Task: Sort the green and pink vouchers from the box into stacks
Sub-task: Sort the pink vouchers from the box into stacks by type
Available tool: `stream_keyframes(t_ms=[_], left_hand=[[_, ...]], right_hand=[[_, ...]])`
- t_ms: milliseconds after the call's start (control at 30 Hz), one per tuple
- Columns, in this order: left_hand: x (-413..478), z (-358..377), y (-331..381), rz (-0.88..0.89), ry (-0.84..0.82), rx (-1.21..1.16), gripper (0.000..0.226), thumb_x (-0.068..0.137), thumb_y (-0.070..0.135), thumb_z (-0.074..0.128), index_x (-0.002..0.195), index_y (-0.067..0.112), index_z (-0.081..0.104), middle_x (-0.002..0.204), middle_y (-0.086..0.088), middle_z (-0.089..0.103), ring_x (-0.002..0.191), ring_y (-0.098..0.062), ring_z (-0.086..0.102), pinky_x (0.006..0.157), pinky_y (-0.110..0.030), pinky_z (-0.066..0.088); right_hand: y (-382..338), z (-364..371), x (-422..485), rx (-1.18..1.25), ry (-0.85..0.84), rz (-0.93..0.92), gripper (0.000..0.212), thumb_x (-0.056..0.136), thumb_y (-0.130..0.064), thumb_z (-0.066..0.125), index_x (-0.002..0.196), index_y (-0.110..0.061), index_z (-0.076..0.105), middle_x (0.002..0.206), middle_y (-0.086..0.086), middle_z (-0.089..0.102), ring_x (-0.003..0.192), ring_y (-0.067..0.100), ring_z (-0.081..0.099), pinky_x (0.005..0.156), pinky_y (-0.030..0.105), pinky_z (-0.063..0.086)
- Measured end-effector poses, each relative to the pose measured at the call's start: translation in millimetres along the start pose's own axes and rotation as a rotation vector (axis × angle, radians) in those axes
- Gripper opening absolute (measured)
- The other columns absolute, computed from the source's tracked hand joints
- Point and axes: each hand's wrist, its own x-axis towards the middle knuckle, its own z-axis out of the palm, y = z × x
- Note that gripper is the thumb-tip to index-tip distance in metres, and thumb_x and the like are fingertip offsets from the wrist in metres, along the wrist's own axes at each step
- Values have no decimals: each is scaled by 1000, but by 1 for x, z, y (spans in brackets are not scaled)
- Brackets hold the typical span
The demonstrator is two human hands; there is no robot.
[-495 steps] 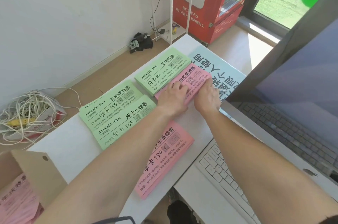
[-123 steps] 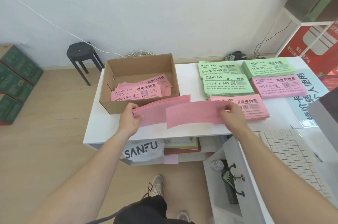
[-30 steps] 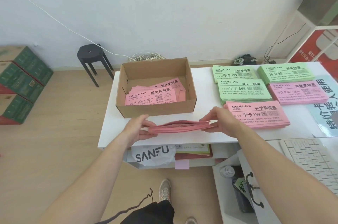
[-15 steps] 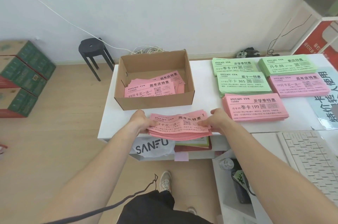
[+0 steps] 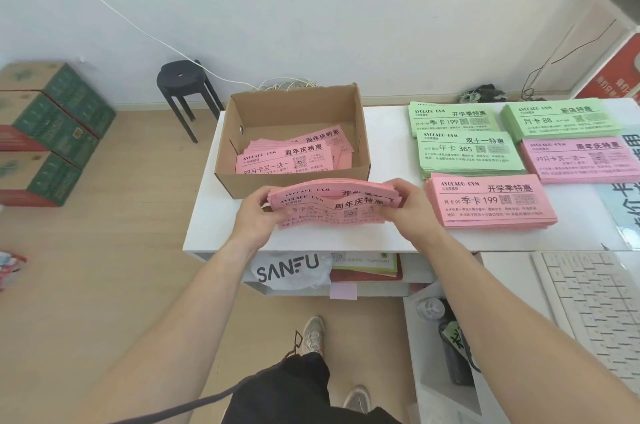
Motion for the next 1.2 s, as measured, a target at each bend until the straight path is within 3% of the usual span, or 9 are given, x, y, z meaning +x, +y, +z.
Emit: stream_keyframes(t_ms=[133, 300, 433, 633, 733, 833, 967, 1067, 1200], left_hand=[[-1, 8, -20, 27, 34, 27, 35, 81, -10, 74, 98, 20, 68, 96, 3, 71, 85, -12, 64, 74, -16, 50], [-1, 23, -35, -43, 81, 1, 45, 83, -2, 72, 119, 21, 58, 106, 7, 69, 95, -4, 64, 80, -13, 47], [9, 36, -37, -68, 93, -43, 48, 79, -10, 63, 120, 15, 58, 110, 0, 71, 106, -12, 66, 88, -23, 50], [14, 44, -49, -34, 117, -21, 45, 76, 3, 67, 119, 16, 62, 110, 3, 72, 105, -7, 67, 85, -18, 51], [10, 45, -47, -54, 120, -19, 42, 85, 2, 60, 122, 20, 55, 111, 11, 67, 102, 4, 61, 78, -8, 42], [7, 39, -39, -51, 86, 25, 39, 90, 1, 56, 122, 21, 48, 108, 12, 63, 100, -1, 58, 81, -18, 42], [5, 19, -37, -96, 5, 136, 30, 92, 9, 61, 120, 16, 54, 109, 5, 66, 101, -14, 63, 82, -28, 47], [6, 14, -43, -140, -28, 191, 30, 89, 12, 67, 118, 14, 58, 112, 1, 69, 104, -20, 66, 90, -36, 52], [6, 16, -49, -146, -9, 281, 27, 89, 13, 68, 112, 18, 57, 105, 4, 65, 96, -18, 63, 73, -22, 44]], right_hand=[[18, 11, 1, -57, 38, -35, 31, 83, 16, 67, 89, -14, 65, 85, 0, 68, 77, 8, 63, 66, 15, 49], [39, 17, 4, -24, 33, -47, 37, 81, 6, 73, 105, -22, 71, 99, -5, 76, 95, 10, 70, 81, 24, 56], [38, 26, 7, 21, 3, -75, 37, 81, 10, 73, 102, -21, 72, 98, -4, 77, 98, 12, 72, 82, 27, 58], [43, 40, 7, 33, 85, -88, 26, 79, 7, 73, 97, -12, 70, 91, 0, 75, 89, 13, 71, 78, 30, 59], [45, 45, 7, 40, 95, -77, 29, 82, 6, 72, 101, -16, 70, 95, 0, 75, 92, 14, 71, 82, 34, 60], [37, 44, 6, 10, 67, -76, 39, 82, 3, 73, 112, -22, 71, 104, -7, 76, 100, 11, 71, 86, 35, 59], [22, 35, 2, -143, -31, 80, 34, 85, -5, 76, 115, -20, 72, 96, -14, 75, 87, 0, 71, 77, 22, 59], [23, 33, 4, -226, -27, 211, 33, 84, -9, 80, 113, -15, 67, 94, -11, 71, 80, 3, 69, 66, 21, 54], [33, 39, 6, -277, 70, 270, 36, 83, -15, 81, 114, -16, 63, 98, -2, 71, 84, 16, 70, 70, 30, 54]])
